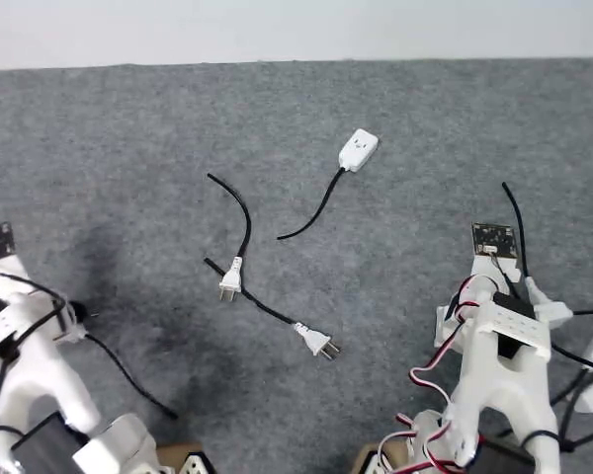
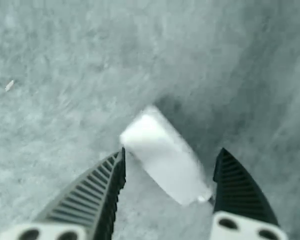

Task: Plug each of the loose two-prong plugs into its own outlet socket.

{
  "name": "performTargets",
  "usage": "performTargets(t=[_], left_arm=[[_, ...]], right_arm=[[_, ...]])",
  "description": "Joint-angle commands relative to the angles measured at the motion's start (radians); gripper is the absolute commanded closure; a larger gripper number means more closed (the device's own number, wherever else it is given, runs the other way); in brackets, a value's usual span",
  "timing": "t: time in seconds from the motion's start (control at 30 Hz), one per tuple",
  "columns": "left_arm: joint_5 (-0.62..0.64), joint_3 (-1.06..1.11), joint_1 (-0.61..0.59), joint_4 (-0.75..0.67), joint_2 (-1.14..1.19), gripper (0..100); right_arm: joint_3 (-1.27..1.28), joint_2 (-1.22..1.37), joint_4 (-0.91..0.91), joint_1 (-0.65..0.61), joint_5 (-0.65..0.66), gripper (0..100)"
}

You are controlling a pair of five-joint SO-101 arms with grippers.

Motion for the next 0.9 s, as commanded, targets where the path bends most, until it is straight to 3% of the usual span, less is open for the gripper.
performTargets(t=[0.0, 0.3, 0.5, 0.7, 0.87], left_arm=[[0.137, 0.035, 0.101, -0.147, -0.031, 73], [0.155, 0.045, 0.164, -0.178, -0.037, 73], [0.155, 0.047, 0.272, -0.124, -0.04, 73], [0.155, 0.038, 0.296, -0.118, -0.041, 73], [0.149, -0.036, 0.293, 0.0, -0.041, 73]], right_arm=[[-0.008, -0.036, -0.007, -0.012, 0.012, 83.3], [-0.008, -0.038, -0.007, -0.013, 0.014, 83.3], [-0.008, -0.038, -0.008, -0.013, 0.014, 83.3], [-0.008, -0.038, -0.012, -0.015, 0.014, 83.3], [-0.009, -0.036, -0.012, -0.036, 0.014, 83.3]])
